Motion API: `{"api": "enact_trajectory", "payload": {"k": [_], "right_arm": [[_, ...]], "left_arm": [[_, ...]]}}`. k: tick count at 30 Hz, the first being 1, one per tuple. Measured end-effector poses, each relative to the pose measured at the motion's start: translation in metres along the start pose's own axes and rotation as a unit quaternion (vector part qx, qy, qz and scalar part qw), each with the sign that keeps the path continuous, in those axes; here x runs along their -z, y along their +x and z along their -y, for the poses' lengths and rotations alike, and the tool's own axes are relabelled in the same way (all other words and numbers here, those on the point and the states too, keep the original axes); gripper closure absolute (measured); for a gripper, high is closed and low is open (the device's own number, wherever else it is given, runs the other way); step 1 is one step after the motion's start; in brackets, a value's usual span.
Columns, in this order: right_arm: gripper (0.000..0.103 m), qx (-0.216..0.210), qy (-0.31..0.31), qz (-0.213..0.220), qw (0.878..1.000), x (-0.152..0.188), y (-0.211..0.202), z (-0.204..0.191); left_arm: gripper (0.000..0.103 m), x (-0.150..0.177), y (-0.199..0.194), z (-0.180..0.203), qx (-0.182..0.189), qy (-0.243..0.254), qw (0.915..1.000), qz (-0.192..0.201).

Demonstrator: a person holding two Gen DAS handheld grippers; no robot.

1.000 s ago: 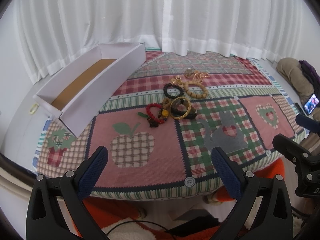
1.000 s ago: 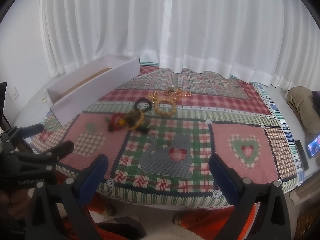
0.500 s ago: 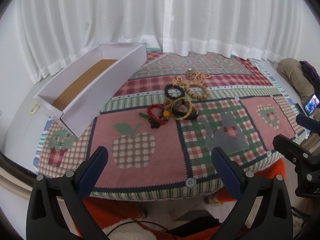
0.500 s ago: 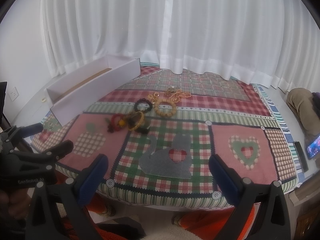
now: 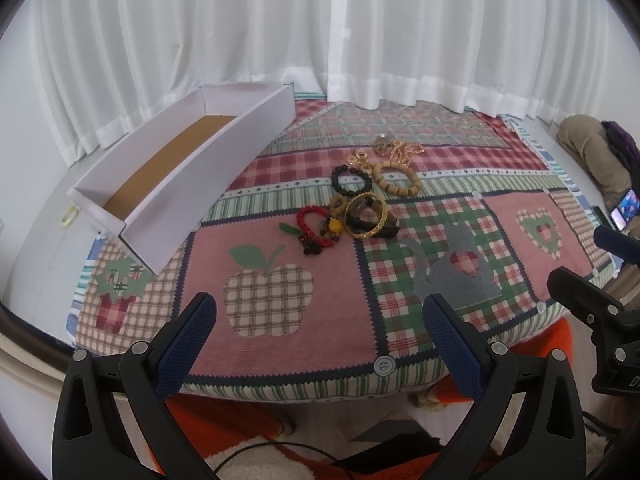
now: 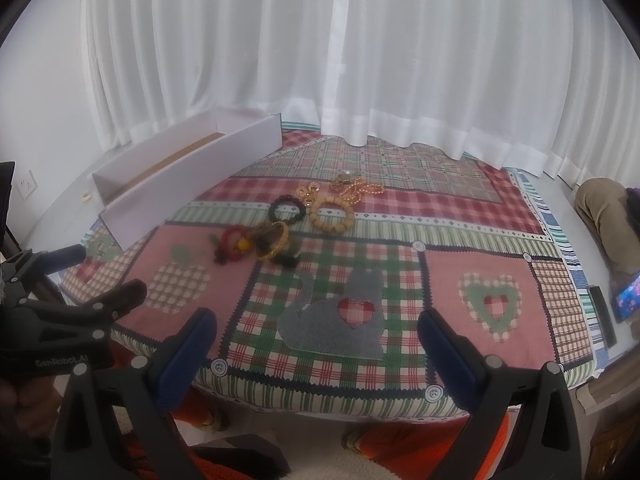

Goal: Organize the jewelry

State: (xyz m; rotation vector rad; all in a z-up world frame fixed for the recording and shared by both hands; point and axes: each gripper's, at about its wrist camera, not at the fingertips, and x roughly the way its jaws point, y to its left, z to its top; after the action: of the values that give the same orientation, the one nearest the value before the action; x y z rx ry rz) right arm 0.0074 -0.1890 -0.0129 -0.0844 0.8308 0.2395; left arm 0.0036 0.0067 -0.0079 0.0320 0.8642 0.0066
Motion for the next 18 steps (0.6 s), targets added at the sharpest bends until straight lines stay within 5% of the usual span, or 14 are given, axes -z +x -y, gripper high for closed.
{"api": "enact_trajectory", "payload": {"k": [18], "right_arm": [[0.001,0.006,0.000,-0.004,1.000,0.0033,0.0063,0.0015]], "left_arm": [[0.001,0.0029,0.0054,0.0049,-0.009,0.010,0.9998,-0.012]]}}
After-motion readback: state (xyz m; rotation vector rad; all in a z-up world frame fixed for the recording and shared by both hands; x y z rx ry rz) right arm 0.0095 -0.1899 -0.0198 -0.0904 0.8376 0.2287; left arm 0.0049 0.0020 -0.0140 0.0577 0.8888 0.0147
